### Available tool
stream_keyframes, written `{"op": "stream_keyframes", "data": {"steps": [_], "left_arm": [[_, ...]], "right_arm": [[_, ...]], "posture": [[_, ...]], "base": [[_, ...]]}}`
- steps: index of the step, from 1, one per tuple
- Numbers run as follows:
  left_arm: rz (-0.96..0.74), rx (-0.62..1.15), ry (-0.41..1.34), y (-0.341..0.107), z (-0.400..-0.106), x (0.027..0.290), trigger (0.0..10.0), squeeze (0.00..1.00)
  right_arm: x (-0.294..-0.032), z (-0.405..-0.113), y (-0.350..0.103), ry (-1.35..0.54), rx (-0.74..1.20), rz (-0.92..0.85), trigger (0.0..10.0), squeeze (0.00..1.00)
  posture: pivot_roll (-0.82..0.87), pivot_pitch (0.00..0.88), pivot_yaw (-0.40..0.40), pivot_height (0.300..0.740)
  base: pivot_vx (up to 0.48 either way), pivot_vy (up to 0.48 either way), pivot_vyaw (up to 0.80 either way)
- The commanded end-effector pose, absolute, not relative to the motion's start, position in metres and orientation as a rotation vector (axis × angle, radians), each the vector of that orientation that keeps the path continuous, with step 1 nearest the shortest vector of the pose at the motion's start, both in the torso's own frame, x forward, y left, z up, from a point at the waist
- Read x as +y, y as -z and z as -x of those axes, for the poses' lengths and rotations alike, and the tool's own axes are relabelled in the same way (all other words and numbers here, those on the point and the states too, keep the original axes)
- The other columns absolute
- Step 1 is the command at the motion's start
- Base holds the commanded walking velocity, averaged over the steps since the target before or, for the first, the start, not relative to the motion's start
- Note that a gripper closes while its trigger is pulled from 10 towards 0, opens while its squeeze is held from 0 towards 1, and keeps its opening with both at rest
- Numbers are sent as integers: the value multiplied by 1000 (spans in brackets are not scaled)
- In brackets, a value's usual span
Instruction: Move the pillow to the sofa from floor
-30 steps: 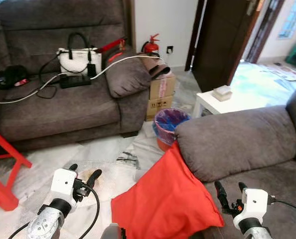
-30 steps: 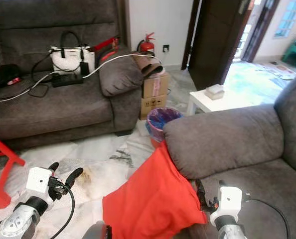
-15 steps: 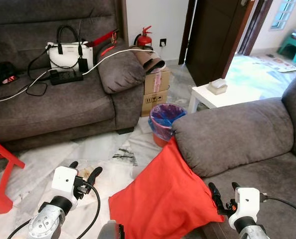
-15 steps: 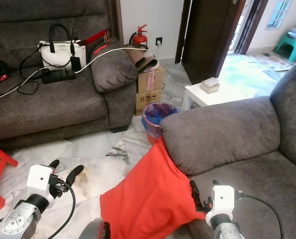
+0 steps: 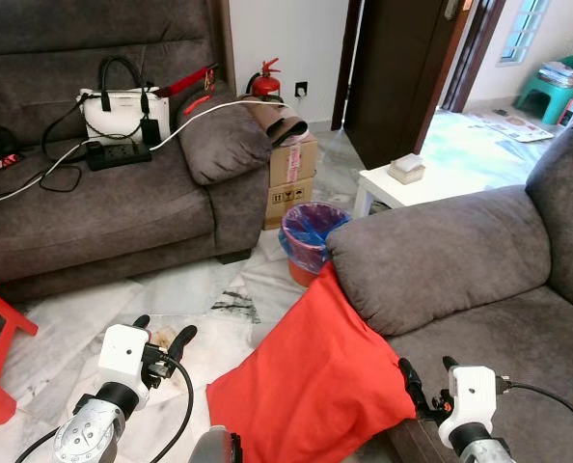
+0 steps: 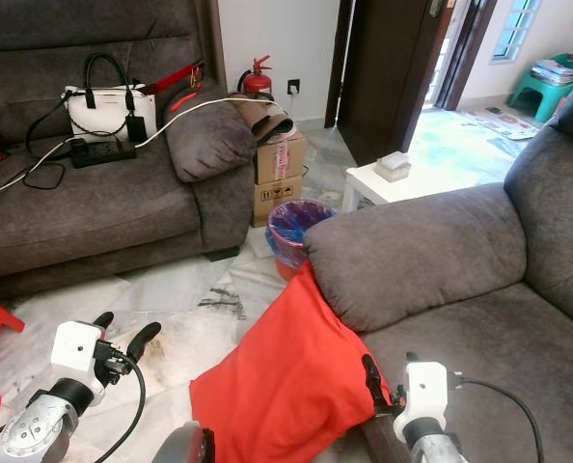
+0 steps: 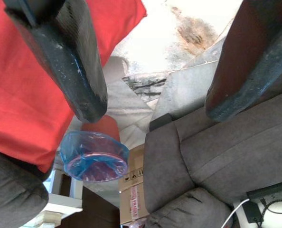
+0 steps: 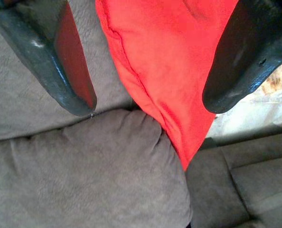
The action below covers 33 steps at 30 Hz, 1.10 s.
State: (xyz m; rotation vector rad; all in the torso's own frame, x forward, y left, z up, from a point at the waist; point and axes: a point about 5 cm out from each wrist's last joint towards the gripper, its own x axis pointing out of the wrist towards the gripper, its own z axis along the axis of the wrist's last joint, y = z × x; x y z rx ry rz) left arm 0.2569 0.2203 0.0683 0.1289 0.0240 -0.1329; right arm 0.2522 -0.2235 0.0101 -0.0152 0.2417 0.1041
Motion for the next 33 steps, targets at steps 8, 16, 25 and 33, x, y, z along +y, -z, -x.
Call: {"op": "stream_keyframes", "data": {"steps": [8, 16, 25, 33], "left_arm": [[-123, 19, 126, -69, -256, 220, 10000, 0], [-122, 22, 128, -68, -255, 219, 10000, 0], [-123, 21, 129, -68, -255, 219, 10000, 0], [-117, 29, 120, -67, -255, 219, 10000, 0]], "right_arm": [[-220, -251, -9, -126, 237, 3, 10000, 0], [-221, -251, -8, -141, 254, 9, 10000, 0], [-218, -251, -8, -156, 240, -3, 10000, 0], [-217, -252, -6, -163, 262, -2, 10000, 0]], "posture": [[105, 98, 6, 607], [103, 99, 5, 607], [105, 101, 5, 583], [112, 103, -2, 583]], "base": [[0, 0, 0], [0, 0, 0], [0, 0, 0], [0, 0, 0]]}}
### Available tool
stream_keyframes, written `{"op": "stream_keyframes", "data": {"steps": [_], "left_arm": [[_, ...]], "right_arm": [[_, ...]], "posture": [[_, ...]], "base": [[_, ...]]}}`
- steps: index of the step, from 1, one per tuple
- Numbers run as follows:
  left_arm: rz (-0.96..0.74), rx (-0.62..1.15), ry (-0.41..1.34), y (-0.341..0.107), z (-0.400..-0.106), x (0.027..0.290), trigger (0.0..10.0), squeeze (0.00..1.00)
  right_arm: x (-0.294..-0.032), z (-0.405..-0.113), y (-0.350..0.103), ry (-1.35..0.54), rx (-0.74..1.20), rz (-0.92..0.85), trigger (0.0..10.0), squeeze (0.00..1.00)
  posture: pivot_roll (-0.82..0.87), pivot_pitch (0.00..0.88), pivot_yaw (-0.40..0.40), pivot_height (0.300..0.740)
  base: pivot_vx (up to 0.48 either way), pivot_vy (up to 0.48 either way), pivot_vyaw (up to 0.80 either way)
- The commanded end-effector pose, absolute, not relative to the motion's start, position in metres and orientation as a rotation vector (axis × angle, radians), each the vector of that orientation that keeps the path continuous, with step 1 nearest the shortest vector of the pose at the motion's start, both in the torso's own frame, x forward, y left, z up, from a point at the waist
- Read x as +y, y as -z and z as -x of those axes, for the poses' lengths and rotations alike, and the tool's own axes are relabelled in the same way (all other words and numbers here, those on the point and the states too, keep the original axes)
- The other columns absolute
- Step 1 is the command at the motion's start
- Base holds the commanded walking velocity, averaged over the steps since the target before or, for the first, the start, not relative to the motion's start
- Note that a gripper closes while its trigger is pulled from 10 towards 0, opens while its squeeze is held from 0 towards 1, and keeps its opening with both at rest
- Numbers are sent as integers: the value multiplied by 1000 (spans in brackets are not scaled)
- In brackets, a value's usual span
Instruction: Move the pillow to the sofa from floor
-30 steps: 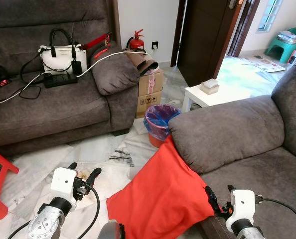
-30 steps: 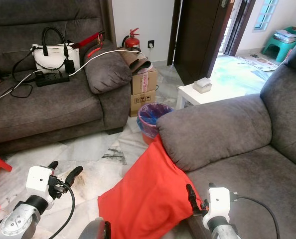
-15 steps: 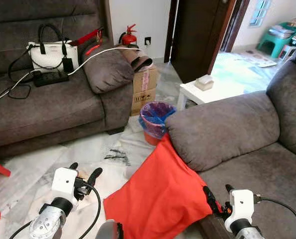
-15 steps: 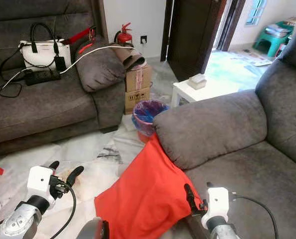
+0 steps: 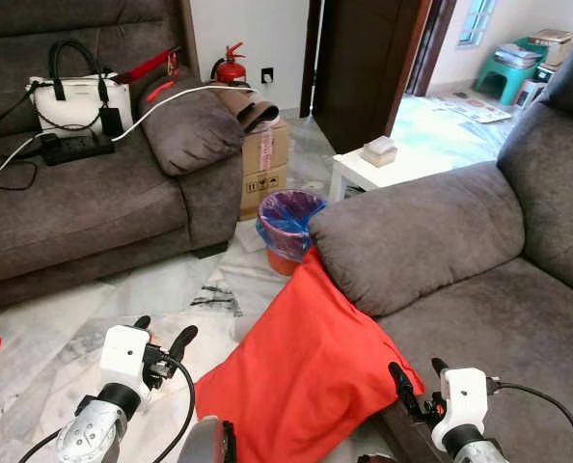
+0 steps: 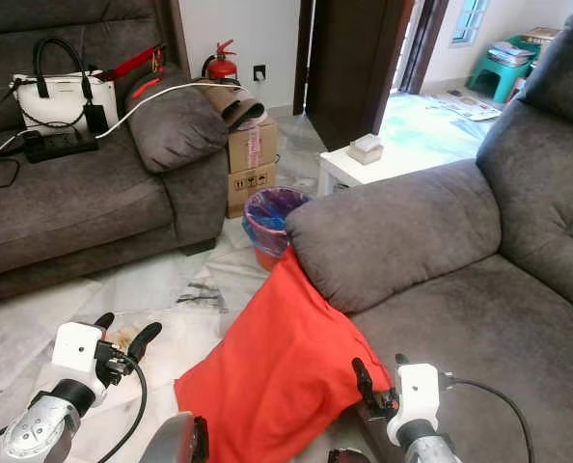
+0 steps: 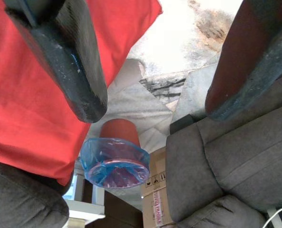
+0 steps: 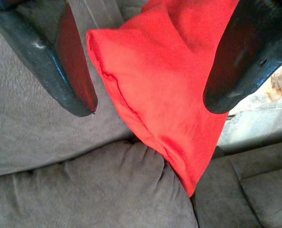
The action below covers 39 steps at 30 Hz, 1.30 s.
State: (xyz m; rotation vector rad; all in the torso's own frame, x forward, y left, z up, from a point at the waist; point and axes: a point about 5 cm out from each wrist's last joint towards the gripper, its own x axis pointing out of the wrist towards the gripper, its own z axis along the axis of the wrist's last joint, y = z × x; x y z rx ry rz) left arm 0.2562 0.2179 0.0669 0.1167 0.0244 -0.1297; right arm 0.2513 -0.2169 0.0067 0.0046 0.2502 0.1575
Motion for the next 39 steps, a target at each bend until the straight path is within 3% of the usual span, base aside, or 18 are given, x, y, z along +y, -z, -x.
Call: {"op": "stream_keyframes", "data": {"steps": [1, 19, 34, 39], "left_arm": [[-118, 39, 115, -66, -255, 219, 10000, 0], [-104, 67, 131, -61, -252, 215, 10000, 0], [-93, 68, 146, -61, -252, 213, 10000, 0], [-96, 68, 146, -61, -252, 214, 10000, 0]], "right_arm": [[-217, -253, -6, -165, 262, 2, 10000, 0], [-210, -254, -4, -205, 272, -2, 10000, 0], [-206, -251, -3, -236, 264, 15, 10000, 0], [-205, -251, -3, -251, 261, 19, 10000, 0]], "posture": [[112, 103, -2, 583], [115, 109, -8, 583], [112, 115, -4, 583], [113, 116, -4, 583]], "base": [[0, 0, 0], [0, 0, 0], [311, 0, 0], [327, 0, 686]]}}
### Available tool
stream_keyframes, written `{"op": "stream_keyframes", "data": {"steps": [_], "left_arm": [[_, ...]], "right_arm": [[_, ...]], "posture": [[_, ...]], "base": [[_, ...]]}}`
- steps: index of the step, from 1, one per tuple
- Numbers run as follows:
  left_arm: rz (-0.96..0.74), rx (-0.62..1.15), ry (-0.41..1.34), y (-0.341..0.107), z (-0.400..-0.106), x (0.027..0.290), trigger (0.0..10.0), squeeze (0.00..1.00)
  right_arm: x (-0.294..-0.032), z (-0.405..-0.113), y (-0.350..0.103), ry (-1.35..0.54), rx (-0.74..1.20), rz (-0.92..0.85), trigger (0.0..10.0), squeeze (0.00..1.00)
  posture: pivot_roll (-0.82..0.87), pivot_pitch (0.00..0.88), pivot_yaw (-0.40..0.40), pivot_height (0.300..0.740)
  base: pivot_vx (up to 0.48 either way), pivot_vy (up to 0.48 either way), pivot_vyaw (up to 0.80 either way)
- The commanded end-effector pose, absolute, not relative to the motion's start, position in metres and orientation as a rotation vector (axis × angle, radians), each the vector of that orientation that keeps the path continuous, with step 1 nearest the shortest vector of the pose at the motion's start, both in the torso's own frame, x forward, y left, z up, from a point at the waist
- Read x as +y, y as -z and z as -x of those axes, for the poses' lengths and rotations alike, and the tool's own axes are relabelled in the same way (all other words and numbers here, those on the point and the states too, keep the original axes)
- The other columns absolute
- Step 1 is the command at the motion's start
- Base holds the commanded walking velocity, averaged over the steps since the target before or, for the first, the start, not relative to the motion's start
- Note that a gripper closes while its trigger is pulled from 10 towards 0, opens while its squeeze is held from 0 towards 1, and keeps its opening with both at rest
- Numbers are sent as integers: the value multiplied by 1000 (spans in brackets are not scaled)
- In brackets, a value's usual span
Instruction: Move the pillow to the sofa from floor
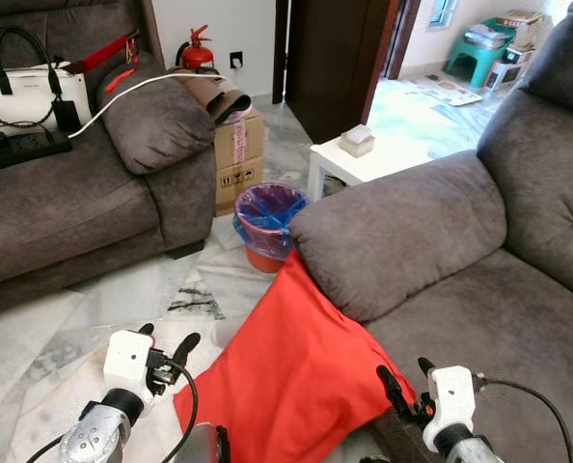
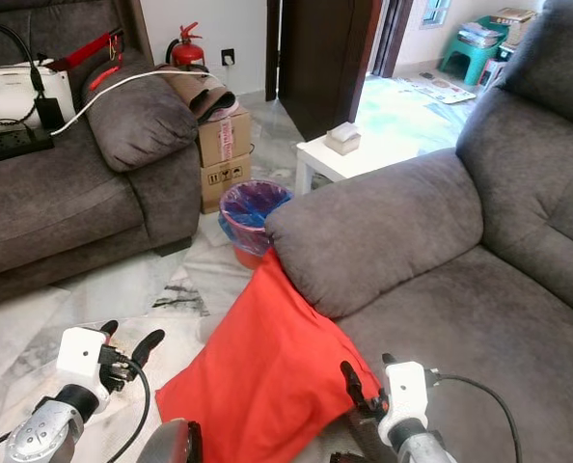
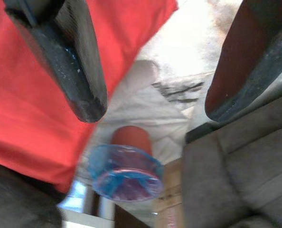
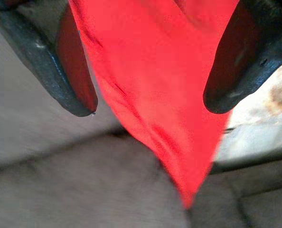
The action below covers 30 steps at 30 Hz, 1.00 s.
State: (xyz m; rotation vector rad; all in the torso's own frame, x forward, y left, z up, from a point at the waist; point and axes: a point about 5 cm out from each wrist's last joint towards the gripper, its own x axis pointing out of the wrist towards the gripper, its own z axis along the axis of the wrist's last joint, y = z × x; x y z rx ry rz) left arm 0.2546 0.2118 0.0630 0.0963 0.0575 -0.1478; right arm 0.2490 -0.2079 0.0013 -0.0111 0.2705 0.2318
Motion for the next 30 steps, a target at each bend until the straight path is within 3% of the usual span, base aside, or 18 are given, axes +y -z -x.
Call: {"op": "stream_keyframes", "data": {"steps": [1, 11, 19, 20, 22, 23, 24, 30], "left_arm": [[-101, 68, 145, -62, -252, 214, 10000, 0], [-109, 68, 144, -62, -250, 215, 10000, 0], [-112, 65, 149, -64, -247, 214, 10000, 0], [-114, 64, 148, -65, -246, 214, 10000, 0], [-117, 63, 142, -66, -244, 216, 10000, 0], [-119, 64, 135, -66, -242, 218, 10000, 0], [-120, 65, 133, -66, -241, 219, 10000, 0], [-121, 79, 130, -65, -233, 219, 10000, 0]], "right_arm": [[-205, -251, -2, -249, 269, 22, 10000, 0], [-205, -261, 2, -210, 335, 28, 10000, 0], [-210, -279, 4, -45, 447, -13, 10000, 0], [-209, -281, 4, -43, 469, -10, 10000, 220], [-210, -284, 4, -12, 494, -2, 10000, 231], [-212, -285, 5, 13, 522, 0, 10000, 549], [-213, -285, 5, 20, 531, 4, 10000, 1000], [-215, -286, 7, 47, 599, 45, 10000, 1000]], "posture": [[115, 117, -5, 583], [128, 122, -3, 583], [159, 145, -1, 583], [172, 152, -4, 583], [177, 161, -3, 583], [176, 169, -1, 583], [176, 169, -1, 583], [200, 190, -7, 583]], "base": [[0, 0, 800], [0, 0, 0], [0, 0, 0], [0, 0, 0], [0, 0, 0], [0, 0, 0], [0, 0, 0], [0, 0, 0]]}}
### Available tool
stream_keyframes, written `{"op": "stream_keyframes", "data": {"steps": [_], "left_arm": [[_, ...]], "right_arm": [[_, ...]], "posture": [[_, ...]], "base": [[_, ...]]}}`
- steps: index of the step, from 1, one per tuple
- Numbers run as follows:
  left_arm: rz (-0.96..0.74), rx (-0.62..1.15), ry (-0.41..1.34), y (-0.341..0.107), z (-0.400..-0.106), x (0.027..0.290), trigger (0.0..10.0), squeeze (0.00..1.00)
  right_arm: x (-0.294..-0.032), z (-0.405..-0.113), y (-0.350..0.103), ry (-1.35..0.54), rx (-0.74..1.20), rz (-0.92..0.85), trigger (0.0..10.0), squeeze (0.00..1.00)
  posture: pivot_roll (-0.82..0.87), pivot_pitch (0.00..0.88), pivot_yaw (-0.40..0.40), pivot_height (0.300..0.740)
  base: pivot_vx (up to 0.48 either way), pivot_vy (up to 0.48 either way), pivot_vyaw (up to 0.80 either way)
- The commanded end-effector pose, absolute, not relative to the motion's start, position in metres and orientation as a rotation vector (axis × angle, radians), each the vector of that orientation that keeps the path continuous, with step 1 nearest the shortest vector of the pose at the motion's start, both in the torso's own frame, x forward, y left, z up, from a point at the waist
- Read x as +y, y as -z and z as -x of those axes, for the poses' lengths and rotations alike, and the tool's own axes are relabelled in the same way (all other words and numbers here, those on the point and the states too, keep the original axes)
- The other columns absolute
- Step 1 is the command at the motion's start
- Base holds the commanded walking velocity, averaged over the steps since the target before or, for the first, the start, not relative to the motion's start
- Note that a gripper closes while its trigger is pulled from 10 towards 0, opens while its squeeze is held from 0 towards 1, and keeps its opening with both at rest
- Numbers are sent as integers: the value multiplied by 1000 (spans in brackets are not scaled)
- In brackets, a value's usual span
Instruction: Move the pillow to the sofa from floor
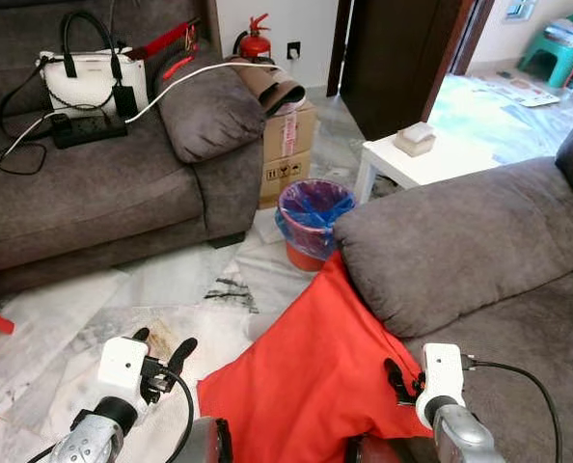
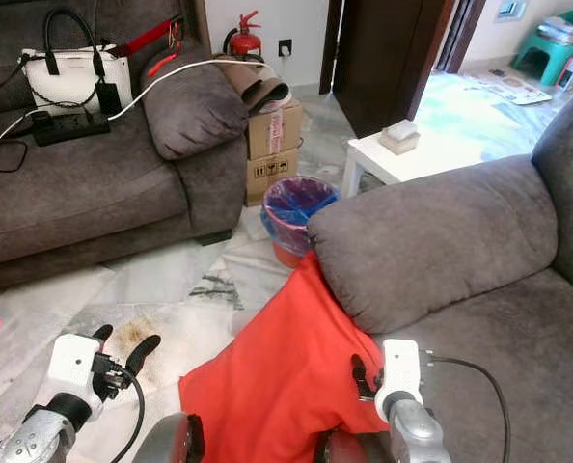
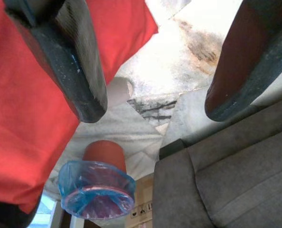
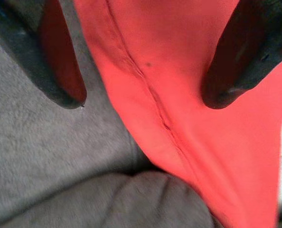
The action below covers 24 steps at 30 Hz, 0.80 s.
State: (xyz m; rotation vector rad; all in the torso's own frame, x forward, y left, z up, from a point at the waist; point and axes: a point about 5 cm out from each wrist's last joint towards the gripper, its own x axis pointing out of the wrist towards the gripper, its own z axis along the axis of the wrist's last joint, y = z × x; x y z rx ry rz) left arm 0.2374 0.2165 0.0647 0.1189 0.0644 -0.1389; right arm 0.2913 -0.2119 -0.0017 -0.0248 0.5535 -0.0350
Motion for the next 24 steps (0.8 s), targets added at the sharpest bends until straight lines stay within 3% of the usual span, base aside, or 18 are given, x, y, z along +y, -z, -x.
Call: {"op": "stream_keyframes", "data": {"steps": [1, 14, 15, 24], "left_arm": [[-121, 78, 130, -65, -233, 219, 10000, 0], [-115, 92, 112, -64, -225, 218, 10000, 0], [-113, 95, 112, -64, -225, 218, 10000, 0], [-110, 114, 113, -62, -221, 218, 10000, 0]], "right_arm": [[-215, -286, 7, 46, 605, 49, 10000, 1000], [-225, -287, 7, 123, 678, 87, 10000, 1000], [-229, -286, 7, 139, 692, 93, 10000, 0], [-247, -279, 9, 122, 785, 51, 10000, 0]], "posture": [[200, 190, -7, 583], [215, 201, -19, 583], [216, 204, -20, 583], [213, 208, -25, 583]], "base": [[0, 0, 0], [0, 0, 0], [0, 0, 0], [0, 0, 0]]}}
